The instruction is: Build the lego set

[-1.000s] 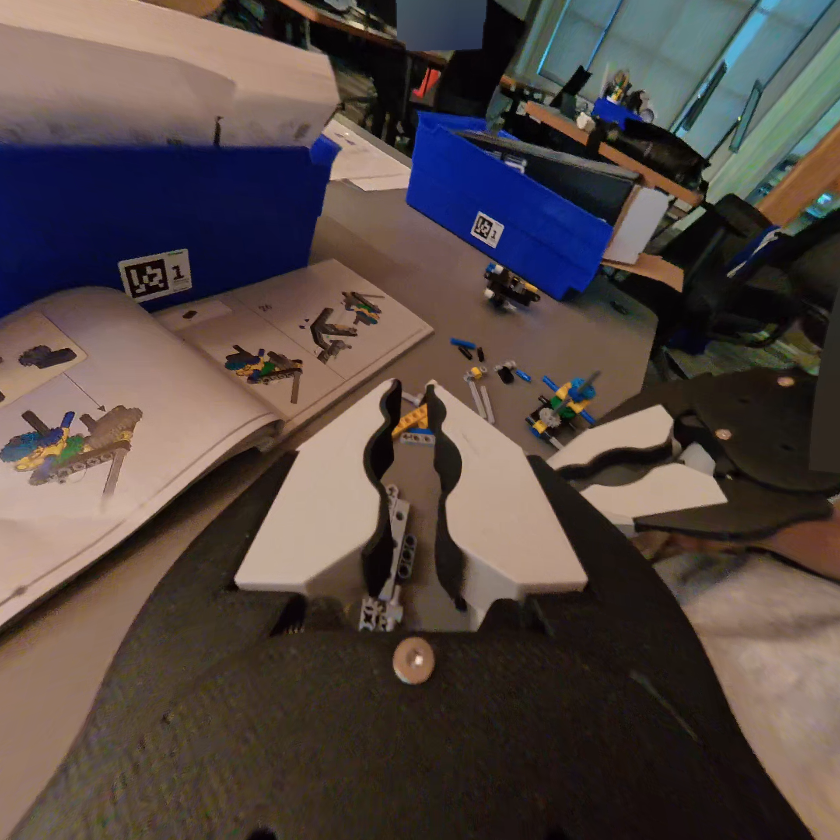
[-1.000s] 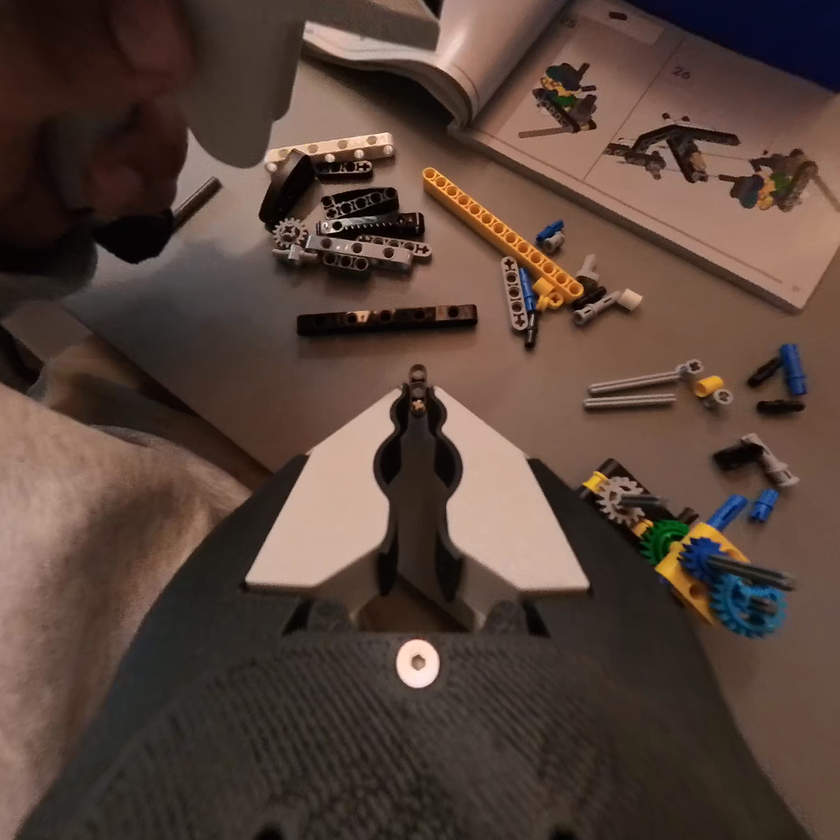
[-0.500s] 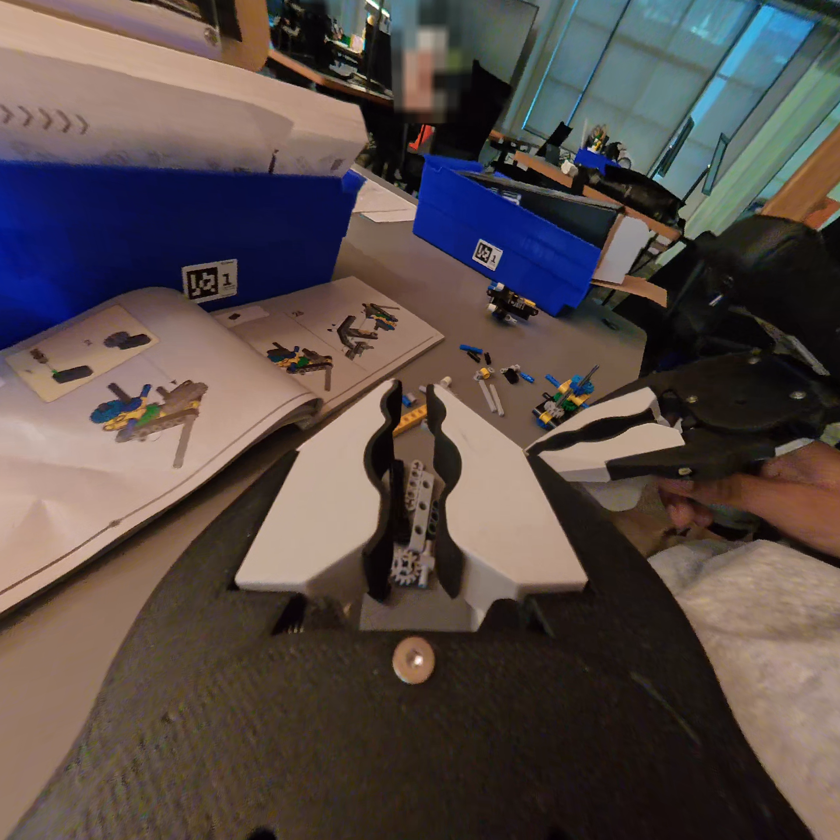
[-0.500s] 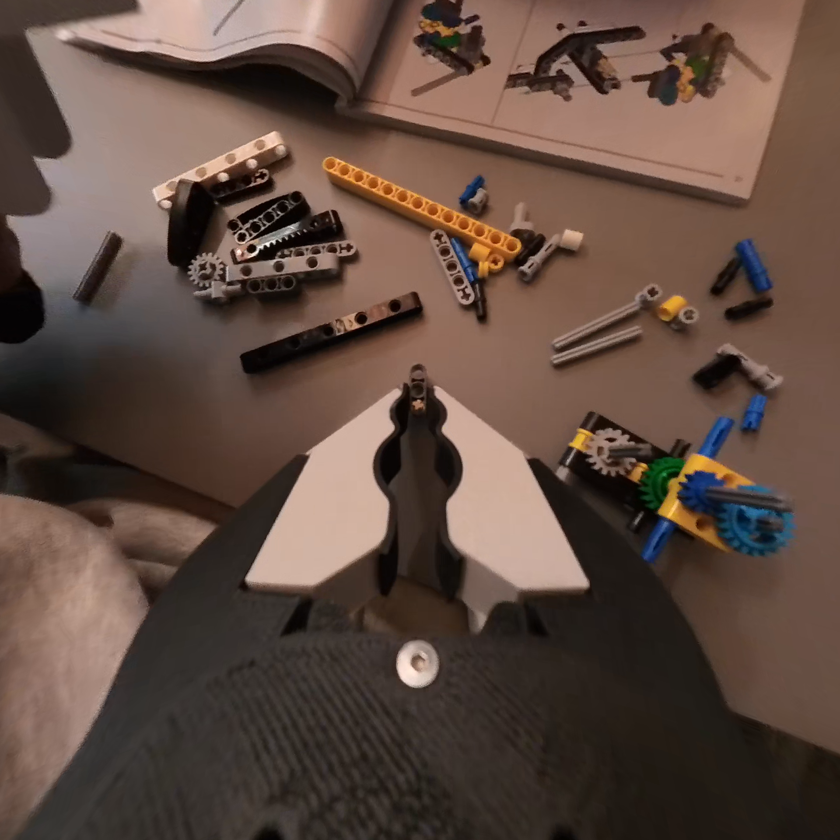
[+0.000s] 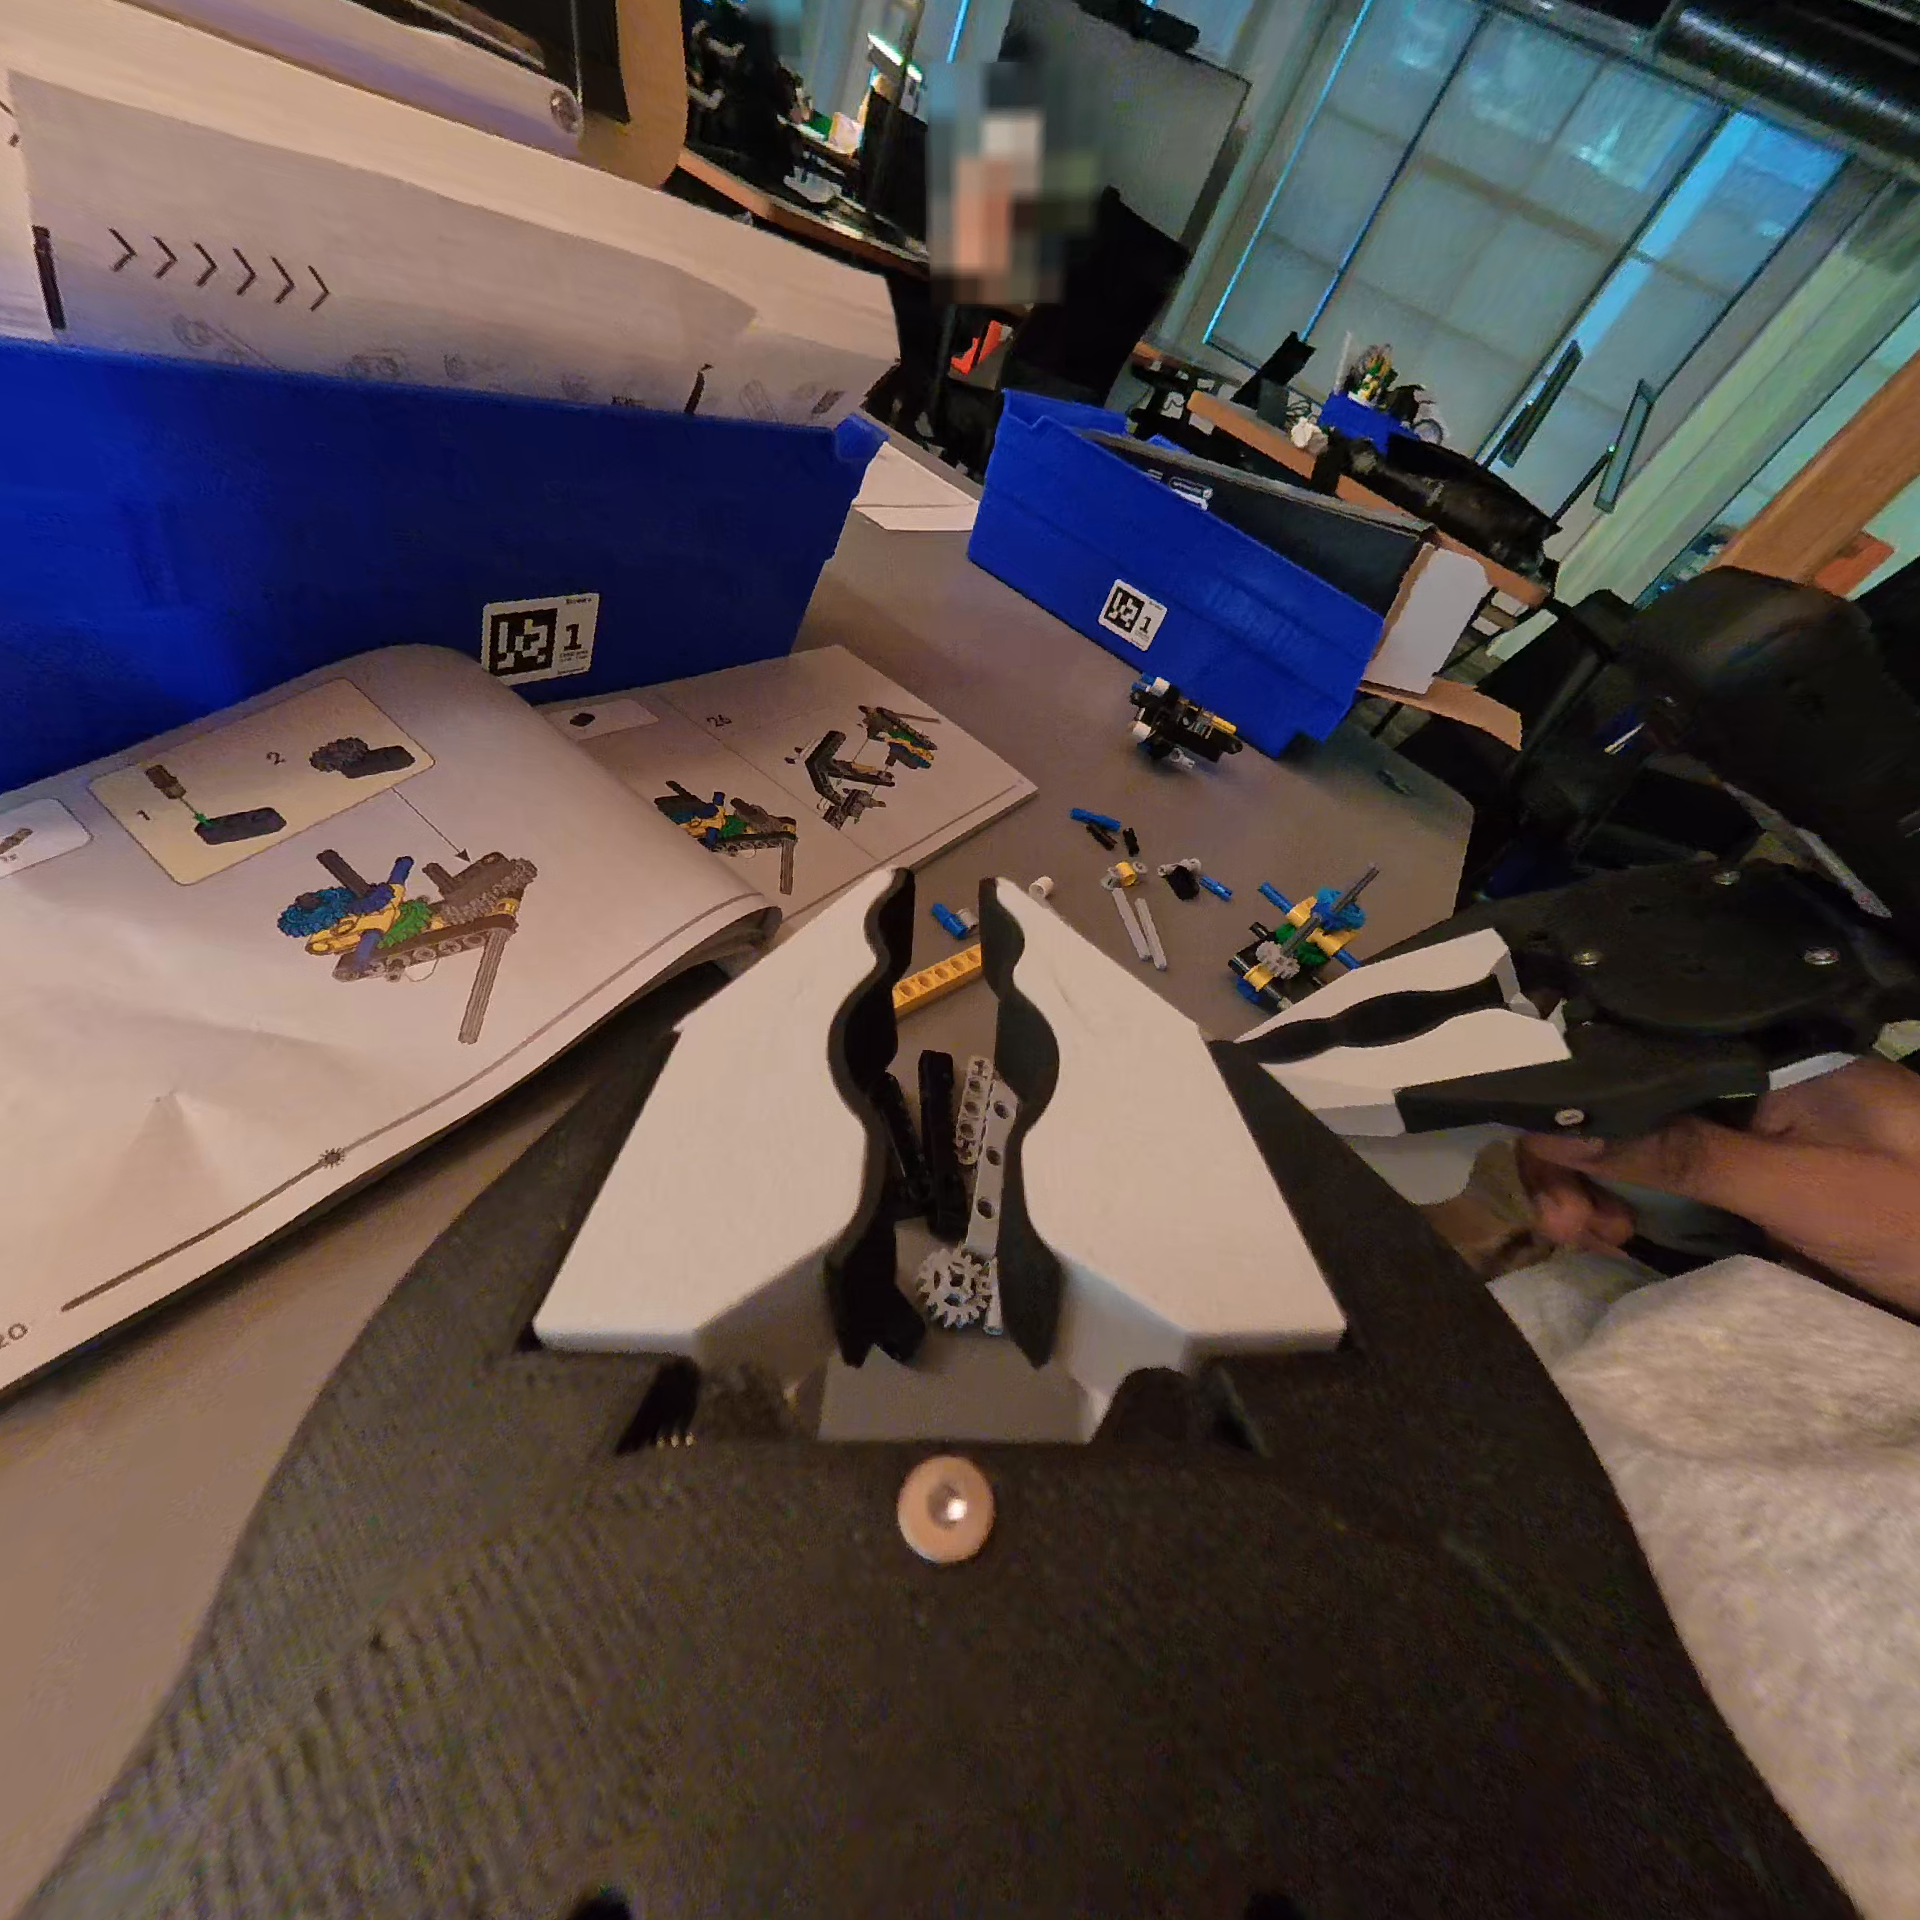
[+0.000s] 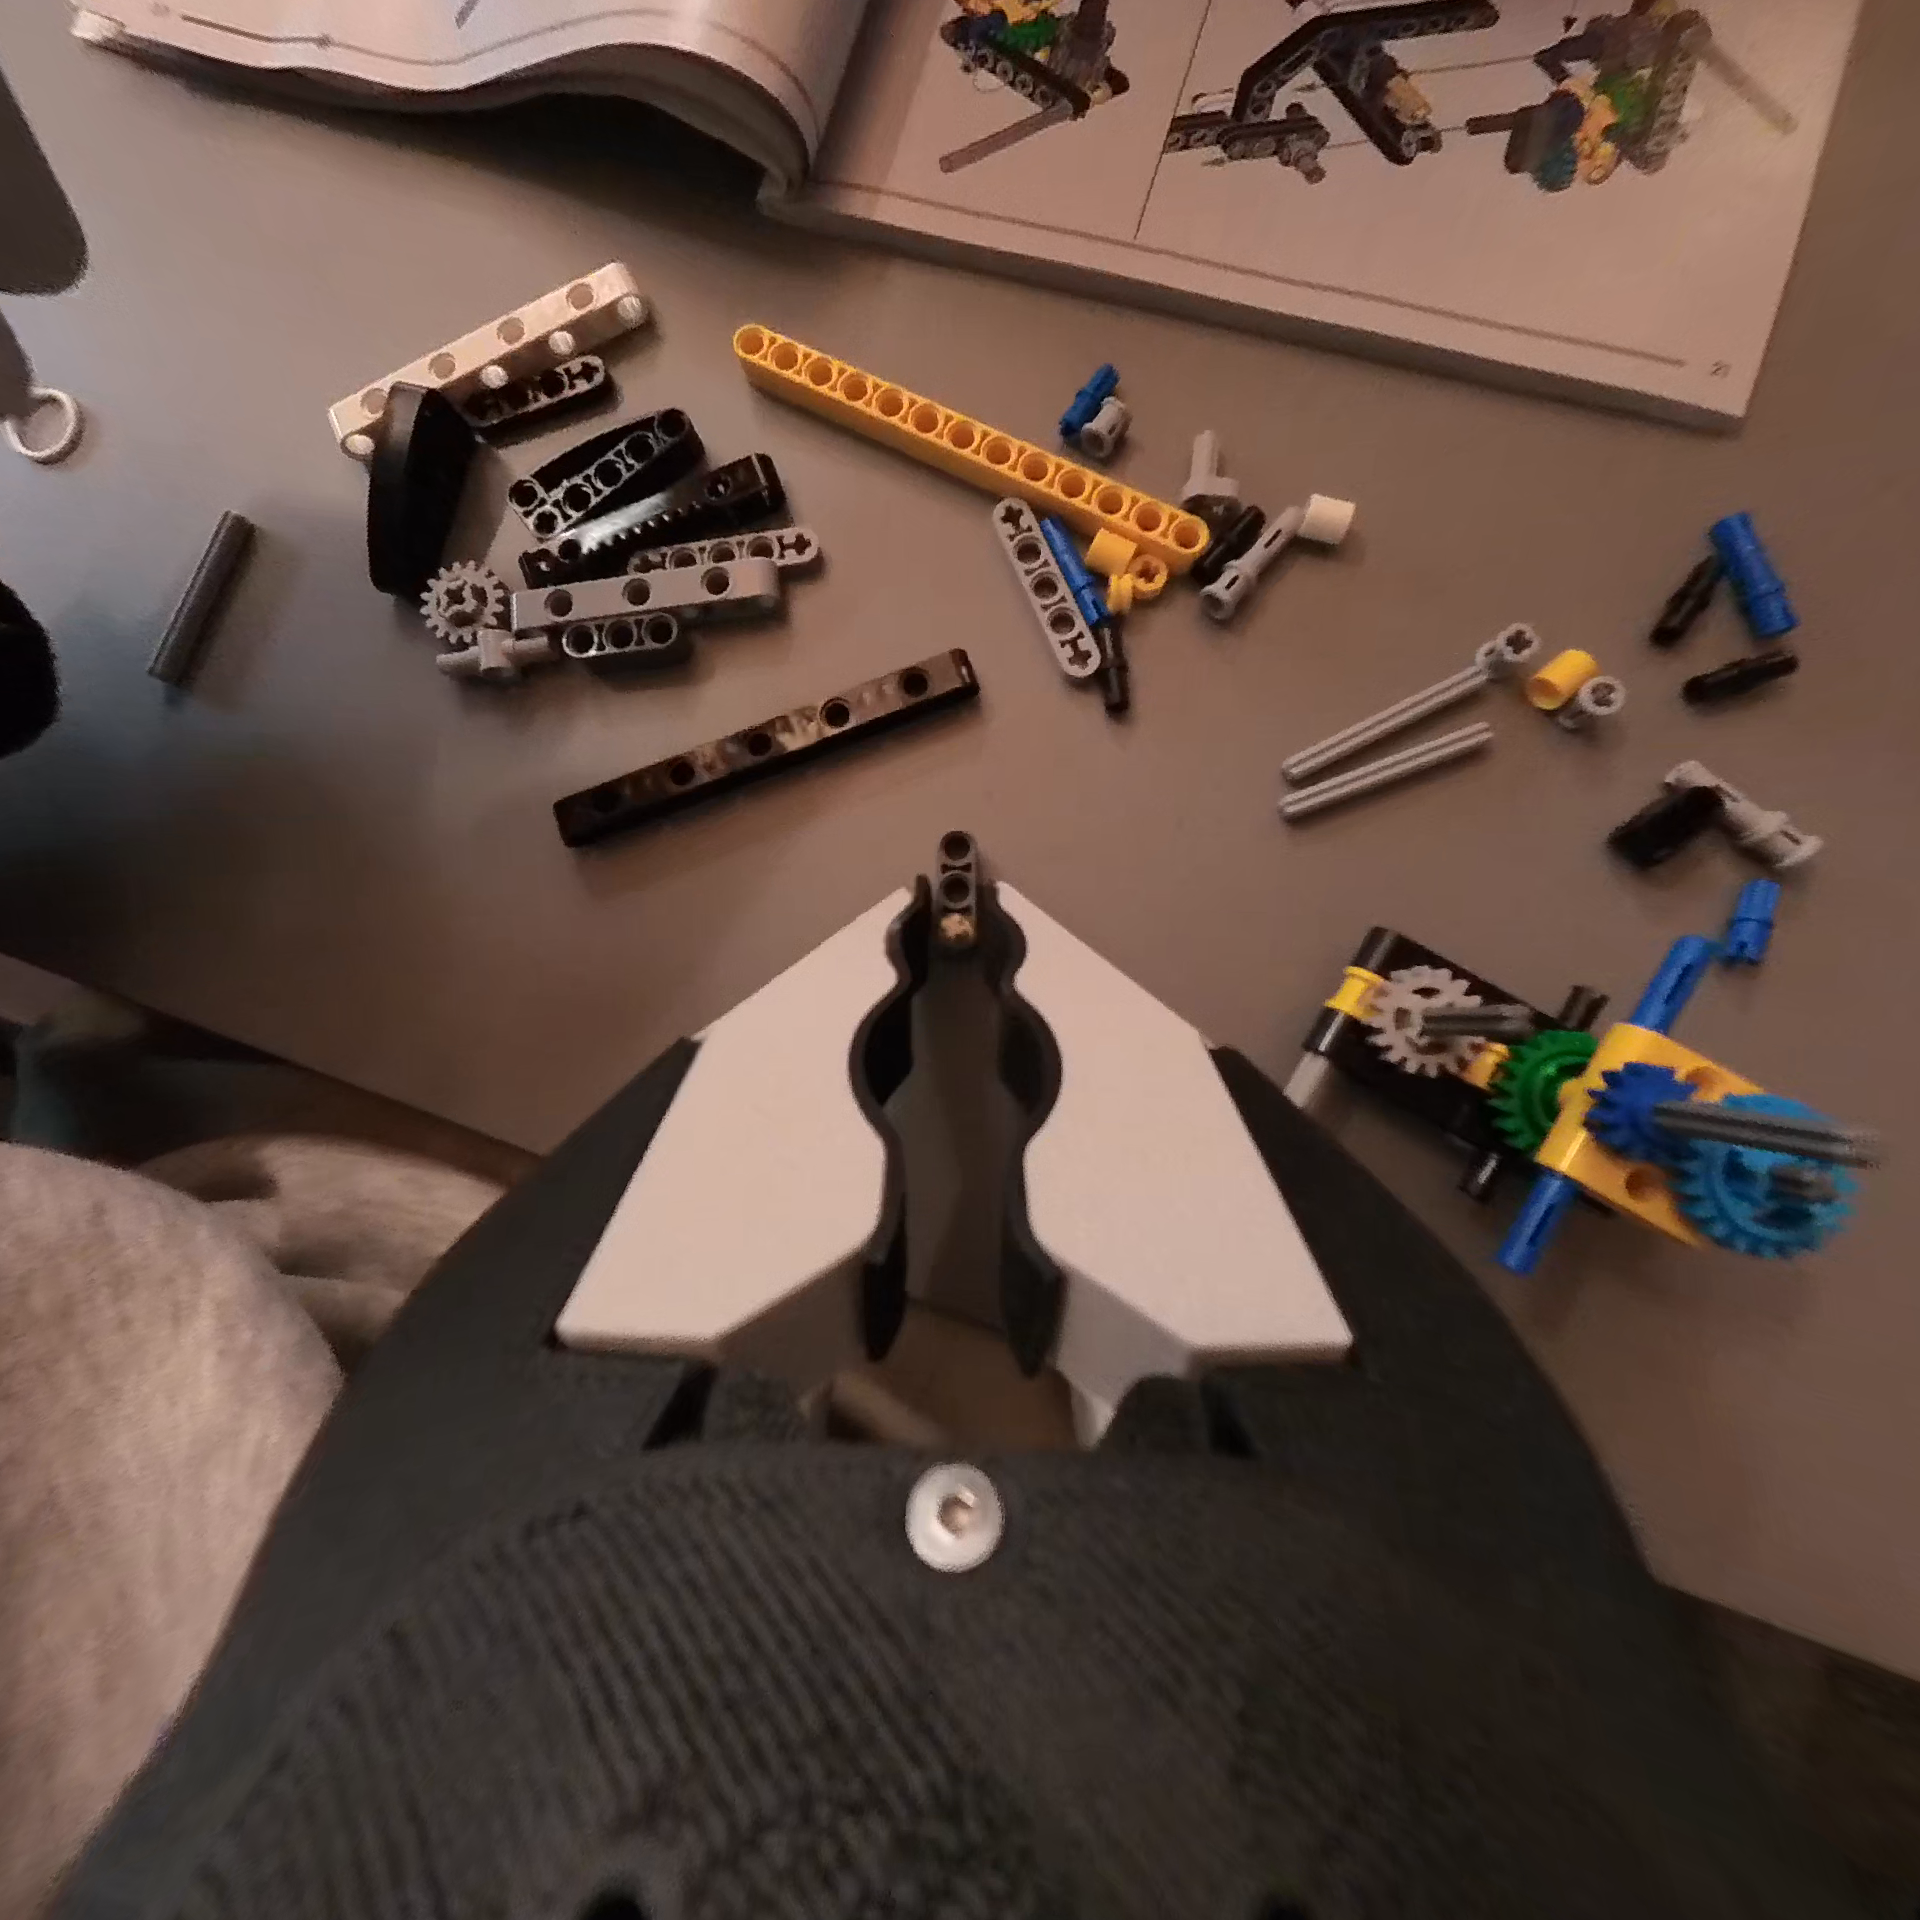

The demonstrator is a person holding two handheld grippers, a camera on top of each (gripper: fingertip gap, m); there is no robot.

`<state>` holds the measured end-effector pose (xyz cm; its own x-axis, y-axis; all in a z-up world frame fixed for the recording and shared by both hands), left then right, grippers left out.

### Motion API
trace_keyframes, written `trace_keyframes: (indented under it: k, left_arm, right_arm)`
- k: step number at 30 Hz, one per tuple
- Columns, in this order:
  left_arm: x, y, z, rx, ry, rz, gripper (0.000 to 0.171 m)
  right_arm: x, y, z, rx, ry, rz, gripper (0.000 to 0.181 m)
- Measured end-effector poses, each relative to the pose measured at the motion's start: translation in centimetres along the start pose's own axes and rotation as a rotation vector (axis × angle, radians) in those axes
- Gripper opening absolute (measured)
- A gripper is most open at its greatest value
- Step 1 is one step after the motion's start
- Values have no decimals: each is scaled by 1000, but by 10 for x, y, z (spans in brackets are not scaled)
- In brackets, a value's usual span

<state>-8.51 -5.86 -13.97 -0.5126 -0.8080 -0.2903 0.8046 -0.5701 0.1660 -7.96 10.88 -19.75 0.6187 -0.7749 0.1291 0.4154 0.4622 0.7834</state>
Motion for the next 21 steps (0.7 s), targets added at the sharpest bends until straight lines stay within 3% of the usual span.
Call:
trace_keyframes:
  k: [5,21]
  left_arm:
    - [0,-3,-3,20,-3,2,10]
    - [0,-3,-4,20,-4,9,9]
  right_arm:
    - [-2,4,-3,-11,-24,42,23]
    - [24,12,-5,-34,55,191,32]
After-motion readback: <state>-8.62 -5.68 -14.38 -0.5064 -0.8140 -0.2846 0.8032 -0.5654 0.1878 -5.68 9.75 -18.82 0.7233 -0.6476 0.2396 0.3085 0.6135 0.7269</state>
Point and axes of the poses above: each gripper's, where its closed fingertips meet, y back along the fingers, z out of its top, x = y × z across the jaws, the point moved 5 cm from there along y, back along the fingers, and after that the axes turned 5 degrees about -y, right-handed, at the moved point
